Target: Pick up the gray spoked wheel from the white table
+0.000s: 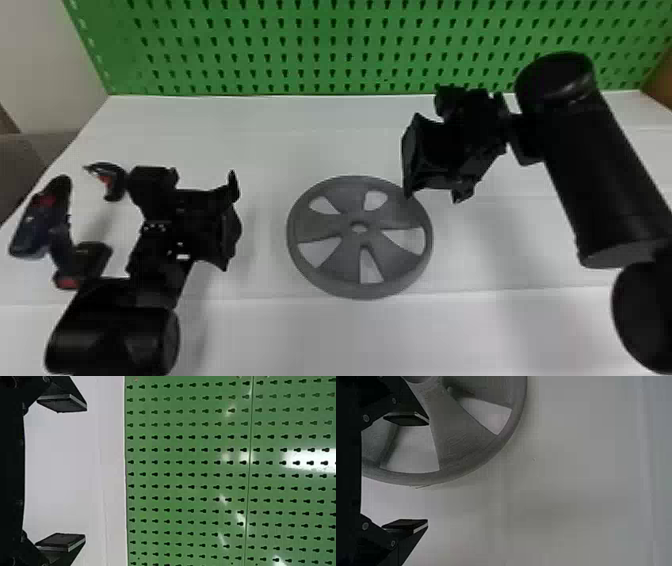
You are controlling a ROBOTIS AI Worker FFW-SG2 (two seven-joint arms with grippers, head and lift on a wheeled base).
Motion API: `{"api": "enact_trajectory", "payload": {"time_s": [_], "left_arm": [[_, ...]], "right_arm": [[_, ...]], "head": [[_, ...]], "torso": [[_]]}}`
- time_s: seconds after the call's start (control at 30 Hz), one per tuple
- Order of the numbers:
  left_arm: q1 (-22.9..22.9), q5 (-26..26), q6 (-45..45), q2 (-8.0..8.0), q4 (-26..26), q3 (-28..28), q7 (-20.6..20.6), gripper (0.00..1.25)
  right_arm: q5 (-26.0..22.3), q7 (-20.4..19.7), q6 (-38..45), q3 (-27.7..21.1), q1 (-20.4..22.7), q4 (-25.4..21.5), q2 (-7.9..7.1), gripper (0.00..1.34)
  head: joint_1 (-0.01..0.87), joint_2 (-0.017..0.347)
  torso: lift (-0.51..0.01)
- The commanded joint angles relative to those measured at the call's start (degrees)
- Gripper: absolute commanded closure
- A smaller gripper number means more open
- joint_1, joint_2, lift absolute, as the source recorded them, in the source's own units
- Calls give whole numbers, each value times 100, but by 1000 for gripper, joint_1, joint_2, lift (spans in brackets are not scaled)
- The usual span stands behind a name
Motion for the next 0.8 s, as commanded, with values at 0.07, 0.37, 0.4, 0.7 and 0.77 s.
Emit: {"api": "enact_trajectory", "payload": {"time_s": [0.07,0.37,0.4,0.7,0.77], "left_arm": [[-10,0,-1,0,1,-16,0,128],[-27,0,-1,0,1,-51,8,128],[-36,-9,-1,0,1,-51,0,128],[-53,-18,-1,0,1,-60,8,128],[-53,-26,-1,0,1,-60,8,128]], "right_arm": [[23,-23,277,-567,-42,115,129,369],[67,-23,277,-795,-174,484,165,369],[67,-23,277,-804,-191,537,165,369],[-170,-23,277,-971,-147,651,103,369],[-188,-23,277,-997,-147,660,103,369]], "head": [[767,35],[767,35],[767,35],[767,35],[767,35]], "torso": [[-107],[-107],[-107],[-107],[-107]]}}
